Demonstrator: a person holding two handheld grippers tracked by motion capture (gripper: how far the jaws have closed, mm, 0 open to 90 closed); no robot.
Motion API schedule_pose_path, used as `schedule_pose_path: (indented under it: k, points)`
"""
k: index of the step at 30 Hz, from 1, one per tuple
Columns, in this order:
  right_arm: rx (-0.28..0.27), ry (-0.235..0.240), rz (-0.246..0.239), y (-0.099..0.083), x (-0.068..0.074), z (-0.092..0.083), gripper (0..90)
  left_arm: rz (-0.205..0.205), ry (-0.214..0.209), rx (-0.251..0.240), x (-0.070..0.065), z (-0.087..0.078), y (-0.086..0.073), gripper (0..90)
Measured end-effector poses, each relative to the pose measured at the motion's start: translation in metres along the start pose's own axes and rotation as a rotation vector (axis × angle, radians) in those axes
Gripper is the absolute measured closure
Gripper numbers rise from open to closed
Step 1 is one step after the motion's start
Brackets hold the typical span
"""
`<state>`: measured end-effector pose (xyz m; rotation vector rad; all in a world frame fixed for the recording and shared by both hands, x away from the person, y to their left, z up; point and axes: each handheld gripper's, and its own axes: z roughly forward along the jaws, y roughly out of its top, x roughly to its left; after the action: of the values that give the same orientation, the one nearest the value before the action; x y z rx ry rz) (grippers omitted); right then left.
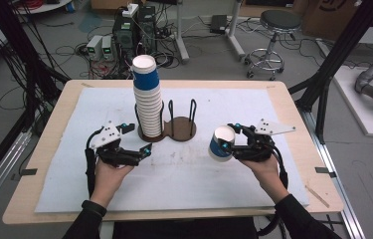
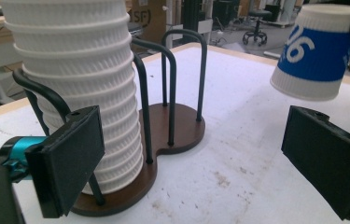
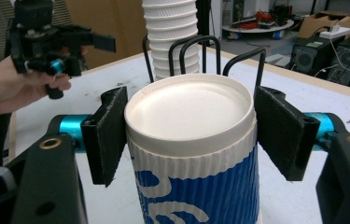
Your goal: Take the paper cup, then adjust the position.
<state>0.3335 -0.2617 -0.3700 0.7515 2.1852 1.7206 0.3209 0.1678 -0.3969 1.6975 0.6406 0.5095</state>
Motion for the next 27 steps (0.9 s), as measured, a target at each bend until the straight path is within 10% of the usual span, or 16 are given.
schedule_pose_path:
  k: [14, 27]
  points:
    - [-0.008, -0.012, 0.016, 0.0, -0.002, -0.002, 30.0, 0.009, 0.011, -0.013, -0.007, -0.005, 0.002, 5.9]
    - [-0.014, 0.003, 0.008, 0.001, 0.002, -0.004, 30.0, 0.02, -0.084, 0.007, -0.021, 0.014, 0.005, 5.9]
